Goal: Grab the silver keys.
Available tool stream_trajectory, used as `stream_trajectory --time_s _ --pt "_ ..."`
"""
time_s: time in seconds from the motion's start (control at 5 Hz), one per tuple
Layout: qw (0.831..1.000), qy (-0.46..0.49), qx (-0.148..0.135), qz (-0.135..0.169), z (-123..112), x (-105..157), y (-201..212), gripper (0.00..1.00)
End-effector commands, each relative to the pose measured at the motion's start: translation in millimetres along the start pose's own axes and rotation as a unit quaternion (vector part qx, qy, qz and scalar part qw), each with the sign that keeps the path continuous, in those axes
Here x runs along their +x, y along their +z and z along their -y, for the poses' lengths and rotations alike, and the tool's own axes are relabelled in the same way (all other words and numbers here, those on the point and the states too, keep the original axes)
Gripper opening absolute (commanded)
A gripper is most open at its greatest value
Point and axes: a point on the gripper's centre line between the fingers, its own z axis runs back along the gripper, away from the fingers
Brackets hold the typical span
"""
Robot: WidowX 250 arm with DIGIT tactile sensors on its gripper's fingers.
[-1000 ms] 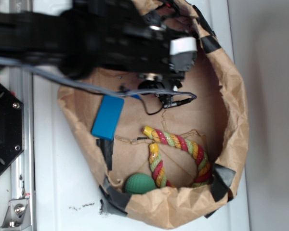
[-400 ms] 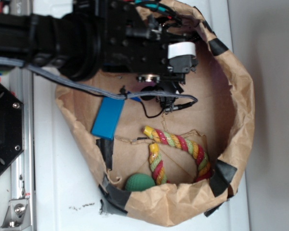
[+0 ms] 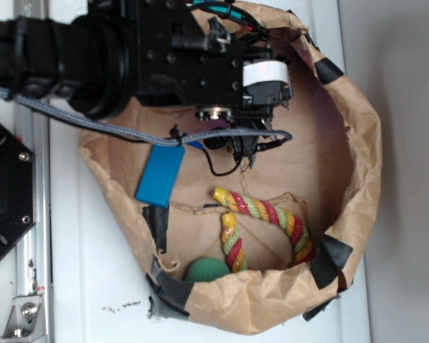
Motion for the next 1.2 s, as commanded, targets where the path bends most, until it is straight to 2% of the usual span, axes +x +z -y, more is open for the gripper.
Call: stream_trajectory --time_s 0.0,0.6,0.8,1.0 --pt "1.0 0.012 0.011 0.026 -19 9 22 0.0" --pt "0.999 0.019 0.036 0.026 -19 11 24 0.0" --pt "0.999 0.033 0.036 0.014 -8 5 53 0.0" --pt "0.997 -0.006 -0.075 0.003 3 -22 116 0.0"
